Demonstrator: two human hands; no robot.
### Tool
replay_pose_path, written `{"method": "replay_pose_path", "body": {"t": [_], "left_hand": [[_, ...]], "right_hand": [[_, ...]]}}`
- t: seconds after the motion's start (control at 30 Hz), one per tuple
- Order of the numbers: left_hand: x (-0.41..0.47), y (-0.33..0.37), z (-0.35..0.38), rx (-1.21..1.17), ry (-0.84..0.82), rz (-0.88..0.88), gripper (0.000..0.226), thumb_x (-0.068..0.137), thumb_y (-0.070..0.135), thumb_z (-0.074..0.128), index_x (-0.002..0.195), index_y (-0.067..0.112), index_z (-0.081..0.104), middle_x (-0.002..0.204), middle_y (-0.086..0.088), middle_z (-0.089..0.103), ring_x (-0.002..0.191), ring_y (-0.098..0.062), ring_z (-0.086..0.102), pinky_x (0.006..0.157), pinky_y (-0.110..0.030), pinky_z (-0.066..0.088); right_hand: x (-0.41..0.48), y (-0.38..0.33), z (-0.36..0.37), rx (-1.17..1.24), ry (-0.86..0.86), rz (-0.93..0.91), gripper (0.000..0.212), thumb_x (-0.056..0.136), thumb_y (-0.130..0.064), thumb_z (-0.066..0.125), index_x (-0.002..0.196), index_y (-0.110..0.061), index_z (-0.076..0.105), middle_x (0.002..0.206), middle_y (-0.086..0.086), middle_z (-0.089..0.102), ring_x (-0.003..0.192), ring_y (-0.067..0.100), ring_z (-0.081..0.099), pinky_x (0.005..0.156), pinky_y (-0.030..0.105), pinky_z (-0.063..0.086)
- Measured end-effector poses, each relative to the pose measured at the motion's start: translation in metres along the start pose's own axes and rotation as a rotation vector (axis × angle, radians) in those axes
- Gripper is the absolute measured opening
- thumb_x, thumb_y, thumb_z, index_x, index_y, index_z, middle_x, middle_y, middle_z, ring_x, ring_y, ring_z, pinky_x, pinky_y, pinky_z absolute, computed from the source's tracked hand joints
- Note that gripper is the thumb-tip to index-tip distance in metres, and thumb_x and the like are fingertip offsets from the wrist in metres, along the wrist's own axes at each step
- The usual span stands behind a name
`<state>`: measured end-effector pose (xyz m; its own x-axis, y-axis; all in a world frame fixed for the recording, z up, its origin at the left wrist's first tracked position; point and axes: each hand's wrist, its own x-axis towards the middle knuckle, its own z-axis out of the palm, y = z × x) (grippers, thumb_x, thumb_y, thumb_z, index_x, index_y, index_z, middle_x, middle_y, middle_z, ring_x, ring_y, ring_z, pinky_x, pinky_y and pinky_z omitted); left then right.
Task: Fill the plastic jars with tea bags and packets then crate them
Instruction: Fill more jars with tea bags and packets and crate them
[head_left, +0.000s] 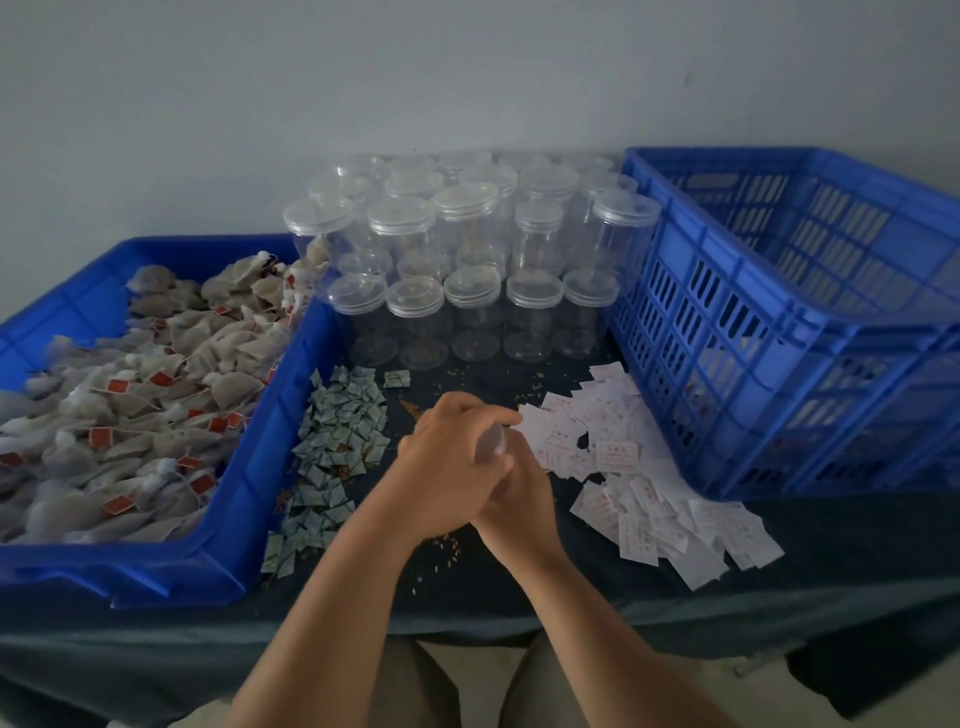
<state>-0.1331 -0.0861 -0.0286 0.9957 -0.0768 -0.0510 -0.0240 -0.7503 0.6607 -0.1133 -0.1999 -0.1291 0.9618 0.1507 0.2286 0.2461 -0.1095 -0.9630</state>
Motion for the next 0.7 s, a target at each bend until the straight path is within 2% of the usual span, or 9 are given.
{"method": "replay_pose_path", "body": {"t": [0.1,0.17,0.23,0.37,0.43,0.47,0.57,0.63,0.7], "left_hand": [[0.004,0.000,-0.002,0.162,0.188,-0.056,0.039,0.096,0.067,0.056,0.129,0.047,0.059,0.123,0.011,0.054,0.111,-0.016,0.058,0.090,-0.040,0.055],[0.006,0.000,-0.001,0.228,0.293,-0.140,0.038,0.090,0.071,0.053,0.110,0.041,0.064,0.107,0.011,0.058,0.092,-0.014,0.061,0.071,-0.034,0.051],[0.011,-0.004,-0.004,0.225,0.330,-0.229,0.040,0.085,0.069,0.049,0.092,0.032,0.063,0.093,0.009,0.062,0.081,-0.014,0.060,0.063,-0.032,0.046],[0.016,-0.007,-0.015,0.319,0.158,-0.366,0.077,0.098,0.077,0.017,0.095,0.020,0.068,0.091,-0.003,0.070,0.084,-0.023,0.064,0.077,-0.040,0.053],[0.010,-0.004,-0.020,0.383,0.113,-0.336,0.100,0.084,0.095,0.003,0.111,0.025,0.068,0.103,-0.003,0.071,0.095,-0.024,0.066,0.079,-0.042,0.050],[0.006,-0.004,-0.023,0.382,0.137,-0.273,0.100,0.078,0.102,0.008,0.126,0.032,0.063,0.115,0.000,0.070,0.105,-0.024,0.066,0.081,-0.043,0.049],[-0.004,0.000,-0.035,0.351,0.054,0.080,0.082,0.077,0.088,0.058,0.149,0.056,0.036,0.143,0.016,0.050,0.131,-0.013,0.054,0.100,-0.042,0.051],[-0.003,0.001,-0.042,0.341,0.014,0.159,0.064,0.080,0.070,0.072,0.139,0.055,0.052,0.130,0.024,0.056,0.119,-0.004,0.059,0.097,-0.035,0.054],[-0.002,0.002,-0.048,0.227,0.151,0.146,0.028,0.087,0.067,0.063,0.109,0.051,0.068,0.102,0.024,0.067,0.088,0.003,0.065,0.076,-0.030,0.057]], "right_hand": [[-0.002,0.001,0.000,-0.025,0.024,-0.014,0.044,0.076,-0.043,0.089,0.112,-0.042,0.063,0.103,-0.012,0.077,0.091,0.013,0.075,0.069,0.032,0.062],[-0.002,0.003,0.002,-0.079,0.042,-0.068,0.046,0.076,-0.046,0.092,0.113,-0.042,0.064,0.104,-0.015,0.076,0.092,0.012,0.075,0.070,0.033,0.063],[-0.003,0.001,0.003,-0.178,0.074,-0.169,0.046,0.077,-0.047,0.092,0.112,-0.044,0.064,0.104,-0.019,0.073,0.095,0.011,0.073,0.071,0.028,0.061],[-0.004,0.004,0.001,-0.140,0.172,-0.169,0.051,0.078,-0.047,0.092,0.118,-0.043,0.061,0.107,-0.015,0.072,0.094,0.014,0.073,0.074,0.034,0.062],[-0.002,0.005,-0.002,-0.061,0.205,-0.060,0.053,0.078,-0.052,0.093,0.120,-0.046,0.061,0.108,-0.014,0.075,0.092,0.014,0.075,0.077,0.038,0.065],[-0.001,0.005,-0.002,-0.044,0.197,-0.027,0.053,0.077,-0.052,0.093,0.119,-0.047,0.060,0.107,-0.014,0.075,0.090,0.013,0.076,0.076,0.039,0.065],[-0.001,0.004,0.000,-0.112,0.124,-0.040,0.051,0.075,-0.044,0.093,0.115,-0.046,0.060,0.106,-0.016,0.075,0.091,0.011,0.074,0.073,0.034,0.063],[-0.003,0.005,0.001,-0.132,0.103,-0.073,0.048,0.076,-0.043,0.092,0.112,-0.042,0.061,0.102,-0.015,0.074,0.088,0.012,0.073,0.070,0.026,0.058],[-0.003,0.005,0.001,-0.157,0.136,-0.095,0.045,0.077,-0.049,0.090,0.111,-0.043,0.061,0.100,-0.016,0.074,0.086,0.010,0.073,0.070,0.023,0.058]]}}
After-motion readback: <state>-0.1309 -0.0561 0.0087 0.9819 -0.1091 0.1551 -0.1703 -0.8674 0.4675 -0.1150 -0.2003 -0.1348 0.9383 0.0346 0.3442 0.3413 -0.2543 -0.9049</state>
